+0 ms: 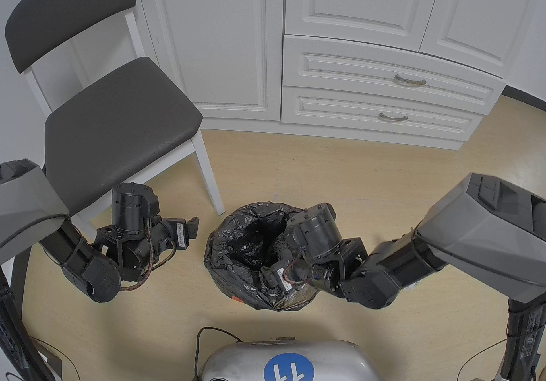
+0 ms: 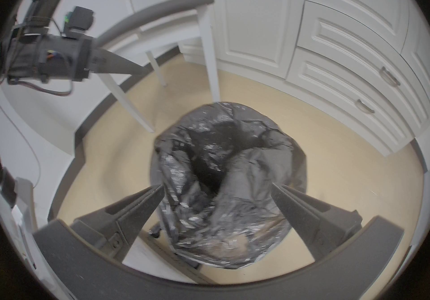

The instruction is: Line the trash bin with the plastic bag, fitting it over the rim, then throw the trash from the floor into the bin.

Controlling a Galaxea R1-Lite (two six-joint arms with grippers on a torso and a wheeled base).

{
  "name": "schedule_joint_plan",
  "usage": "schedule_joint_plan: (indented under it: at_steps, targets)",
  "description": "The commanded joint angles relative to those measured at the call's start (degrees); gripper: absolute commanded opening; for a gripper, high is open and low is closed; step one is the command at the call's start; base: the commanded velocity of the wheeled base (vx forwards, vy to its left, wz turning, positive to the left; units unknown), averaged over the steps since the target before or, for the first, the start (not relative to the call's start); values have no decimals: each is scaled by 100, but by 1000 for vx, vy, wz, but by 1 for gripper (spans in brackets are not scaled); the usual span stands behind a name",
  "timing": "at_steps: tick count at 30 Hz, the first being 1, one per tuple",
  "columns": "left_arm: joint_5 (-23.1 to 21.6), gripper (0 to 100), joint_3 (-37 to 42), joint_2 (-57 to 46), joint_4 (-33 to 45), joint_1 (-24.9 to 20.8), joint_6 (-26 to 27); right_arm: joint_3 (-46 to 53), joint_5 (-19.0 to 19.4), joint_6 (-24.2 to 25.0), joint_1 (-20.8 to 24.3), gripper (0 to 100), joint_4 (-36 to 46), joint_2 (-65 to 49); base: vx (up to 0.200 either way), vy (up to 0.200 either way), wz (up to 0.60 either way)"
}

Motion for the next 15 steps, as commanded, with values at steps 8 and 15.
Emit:
schedule_joint_plan:
  at_steps: [8, 15]
  targets:
    - [4, 100, -3, 11, -9, 6, 3, -914, -467, -18, -484, 100, 538, 729, 0, 0, 0]
    - [4, 100, -3, 20, -9, 15, 3, -931, -564, -10, -687, 100, 573, 764, 0, 0, 0]
